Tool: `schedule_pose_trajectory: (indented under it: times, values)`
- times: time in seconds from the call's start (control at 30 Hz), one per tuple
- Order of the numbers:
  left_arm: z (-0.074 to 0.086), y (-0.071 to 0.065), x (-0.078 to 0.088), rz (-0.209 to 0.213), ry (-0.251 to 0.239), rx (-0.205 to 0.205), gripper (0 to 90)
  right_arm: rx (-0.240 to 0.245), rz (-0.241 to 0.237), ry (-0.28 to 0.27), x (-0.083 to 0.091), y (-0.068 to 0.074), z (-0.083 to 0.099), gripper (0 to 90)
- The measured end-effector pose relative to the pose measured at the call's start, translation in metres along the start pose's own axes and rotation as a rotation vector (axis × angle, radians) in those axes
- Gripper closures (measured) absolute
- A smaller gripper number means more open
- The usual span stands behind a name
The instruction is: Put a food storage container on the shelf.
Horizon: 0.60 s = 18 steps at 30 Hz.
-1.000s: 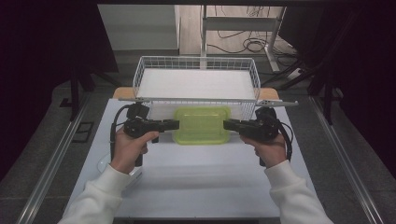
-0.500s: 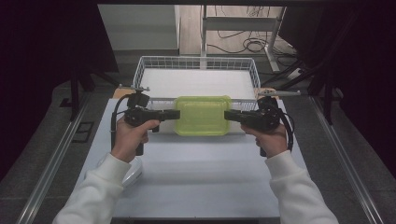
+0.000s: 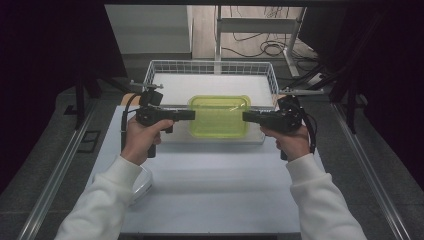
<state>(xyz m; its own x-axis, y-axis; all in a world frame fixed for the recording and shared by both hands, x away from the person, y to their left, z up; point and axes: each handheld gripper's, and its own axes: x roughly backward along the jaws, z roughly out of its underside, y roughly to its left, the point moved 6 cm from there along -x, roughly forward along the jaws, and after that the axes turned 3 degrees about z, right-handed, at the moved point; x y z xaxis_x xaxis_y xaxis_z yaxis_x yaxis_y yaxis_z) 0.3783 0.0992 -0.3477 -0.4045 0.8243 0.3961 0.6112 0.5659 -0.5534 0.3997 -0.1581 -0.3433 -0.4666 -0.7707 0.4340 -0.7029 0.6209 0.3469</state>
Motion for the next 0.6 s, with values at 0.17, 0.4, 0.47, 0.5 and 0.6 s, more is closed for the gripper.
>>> schedule_pose_trajectory:
  times: [0.17,0.4,0.47,0.5,0.6]
  values:
    - [-0.006,0.005,-0.003,0.004,-0.006,0.004,78.8,-0.001,-0.006,-0.006,-0.002,-0.004,-0.006,78.3]
    - [-0.020,0.011,-0.008,0.011,-0.017,0.022,78.8,-0.019,-0.001,-0.008,-0.006,-0.014,-0.019,78.8]
    - [-0.024,0.013,-0.008,0.012,-0.019,0.026,78.8,-0.021,-0.001,-0.012,-0.008,-0.016,-0.024,78.9]
    - [-0.027,0.013,-0.008,0.011,-0.020,0.027,78.8,-0.024,-0.003,-0.011,-0.008,-0.017,-0.026,78.9]
    - [-0.033,0.014,-0.007,0.009,-0.023,0.025,78.9,-0.028,-0.004,-0.017,-0.010,-0.018,-0.033,79.0]
